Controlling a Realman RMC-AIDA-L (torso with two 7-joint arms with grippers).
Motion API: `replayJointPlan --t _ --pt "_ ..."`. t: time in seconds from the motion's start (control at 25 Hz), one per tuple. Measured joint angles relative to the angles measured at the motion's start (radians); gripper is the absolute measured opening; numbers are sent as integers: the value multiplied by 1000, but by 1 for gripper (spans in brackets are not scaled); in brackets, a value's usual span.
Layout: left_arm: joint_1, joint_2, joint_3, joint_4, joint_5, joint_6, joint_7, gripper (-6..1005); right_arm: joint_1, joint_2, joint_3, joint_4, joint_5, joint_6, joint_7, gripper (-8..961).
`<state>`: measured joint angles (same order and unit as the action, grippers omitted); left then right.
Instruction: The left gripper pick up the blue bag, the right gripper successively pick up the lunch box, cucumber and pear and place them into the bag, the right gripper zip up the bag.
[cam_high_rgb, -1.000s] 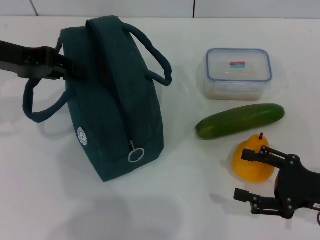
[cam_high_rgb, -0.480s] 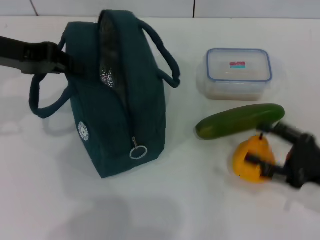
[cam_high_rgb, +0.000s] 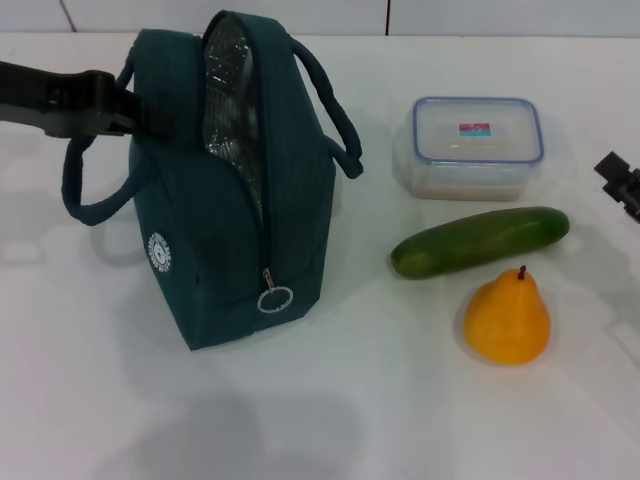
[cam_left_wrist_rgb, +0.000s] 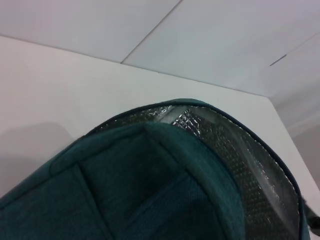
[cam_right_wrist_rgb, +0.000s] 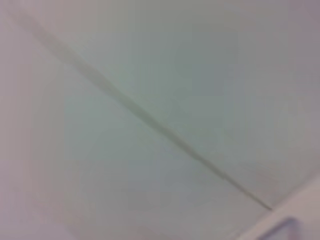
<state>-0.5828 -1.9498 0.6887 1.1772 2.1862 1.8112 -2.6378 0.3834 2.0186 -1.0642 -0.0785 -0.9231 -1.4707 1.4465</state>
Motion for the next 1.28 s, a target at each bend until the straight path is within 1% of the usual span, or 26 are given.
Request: replayJointPlan --t 0.12,0.2,0.36,0.6,0.72,0.96,1.28 --pt "-3 0 0 2 0 -1 1 42 13 3 1 0 10 105 157 827" --pt "-5 0 1 4 -1 -1 1 42 26 5 1 0 16 150 202 826" --pt "-5 2 3 7 -18 -1 5 42 77 7 1 1 22 233 228 825" --pt "-14 6 0 9 -34 -3 10 42 186 9 1 43 34 372 255 825" --pt "-20 7 0 9 -34 -5 11 42 231 9 1 62 35 411 255 825" --pt "-36 8 0 9 -35 -10 12 42 281 9 1 66 56 445 260 826" --pt "-39 7 0 9 -35 -15 22 42 319 9 -1 66 61 488 284 826"
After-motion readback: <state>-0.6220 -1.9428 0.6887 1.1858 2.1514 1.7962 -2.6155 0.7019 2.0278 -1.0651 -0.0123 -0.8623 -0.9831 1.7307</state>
